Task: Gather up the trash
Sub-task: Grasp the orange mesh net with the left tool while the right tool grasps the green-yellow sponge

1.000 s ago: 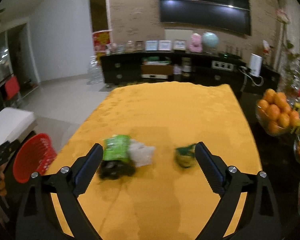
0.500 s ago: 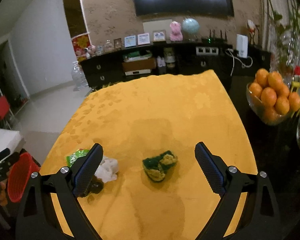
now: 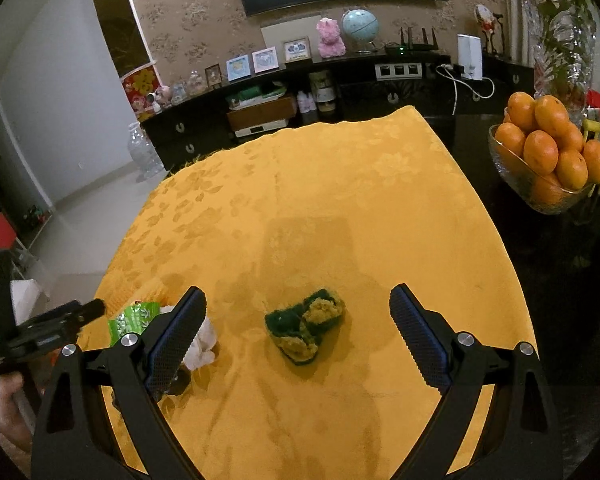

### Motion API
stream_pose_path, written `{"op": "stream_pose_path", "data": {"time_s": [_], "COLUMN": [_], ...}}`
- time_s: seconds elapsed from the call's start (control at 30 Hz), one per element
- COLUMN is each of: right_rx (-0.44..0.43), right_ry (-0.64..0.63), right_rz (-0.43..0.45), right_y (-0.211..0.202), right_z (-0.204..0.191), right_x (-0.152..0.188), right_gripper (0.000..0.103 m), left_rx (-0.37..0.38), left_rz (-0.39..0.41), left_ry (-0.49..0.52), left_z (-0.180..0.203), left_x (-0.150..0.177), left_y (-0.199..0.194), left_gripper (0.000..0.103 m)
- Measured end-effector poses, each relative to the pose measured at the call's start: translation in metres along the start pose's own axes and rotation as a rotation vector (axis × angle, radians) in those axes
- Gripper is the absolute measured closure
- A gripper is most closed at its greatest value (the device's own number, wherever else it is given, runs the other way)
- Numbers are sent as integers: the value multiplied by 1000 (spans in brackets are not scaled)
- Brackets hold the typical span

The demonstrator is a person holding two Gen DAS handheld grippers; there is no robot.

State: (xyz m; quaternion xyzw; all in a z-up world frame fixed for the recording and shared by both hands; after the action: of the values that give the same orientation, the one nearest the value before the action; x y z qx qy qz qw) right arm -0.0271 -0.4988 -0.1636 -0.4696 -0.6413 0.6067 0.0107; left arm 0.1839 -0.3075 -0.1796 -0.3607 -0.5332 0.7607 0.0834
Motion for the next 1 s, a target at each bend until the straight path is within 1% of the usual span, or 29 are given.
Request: {"op": "stream_pose_path", "data": {"time_s": [0.03, 0.1, 0.17, 0.23, 0.3, 0.33, 0.4, 0.43, 0.47, 0.57, 0.73, 0.83, 1.0], "right_rx": [-1, -4, -10, -18, -18, -17, -17, -19, -21, -27, -31, -14, 28], "right_ry": [-2, -3, 1, 2, 0, -2, -2, 1, 4, 22, 60, 66, 54], "right_rz": [-3, -14, -28, -40, -50, -55, -66, -70, -73, -78, -83, -85, -104], "right_y": [1, 5, 10, 13, 16, 18, 21, 22, 23, 23, 24, 26, 36], "right_z": [0, -1, -1, -1, -2, -2, -3, -2, -2, 2, 9, 12, 11], "right_x": [-1, -2, -2, -3, -3, -2, -1, -1, -1, 0, 2, 2, 5], "right_gripper": [13, 13, 13, 13, 13, 13, 13, 13, 13, 13, 13, 13, 13], "left_rx": [14, 49, 86, 114, 158, 169, 175, 184, 203, 230, 255, 224, 145], "left_rz": [-10, -39, -56, -47, -56, -53, -40, -40, -36, 11, 72, 123, 209], "left_ry": [-2, -3, -15, -34, -42, -47, -33, -27, -25, -12, -3, 19, 62], "left_z": [1, 4, 5, 5, 7, 8, 15, 17, 20, 24, 25, 24, 27], "left_x": [-1, -3, -3, -4, -5, -5, -6, -7, -6, -7, -6, -4, 2], "left_y": [5, 16, 22, 24, 25, 24, 21, 21, 18, 0, -30, -52, -84], "left_gripper": [15, 28, 31, 39, 56, 60, 79, 83, 84, 87, 88, 88, 88]}}
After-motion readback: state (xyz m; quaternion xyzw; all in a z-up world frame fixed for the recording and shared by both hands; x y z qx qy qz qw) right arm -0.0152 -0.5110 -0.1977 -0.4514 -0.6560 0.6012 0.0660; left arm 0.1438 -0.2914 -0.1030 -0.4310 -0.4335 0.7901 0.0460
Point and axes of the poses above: each gripper's, at about its wrist camera, not at the fingertips, and y roughly the way its jaws point, z to its right, x to its underside, the point moved 3 cm from there along y, roughly the way its jaws point, and after that the axes turned 10 degrees about -z, right-handed, at the moved point
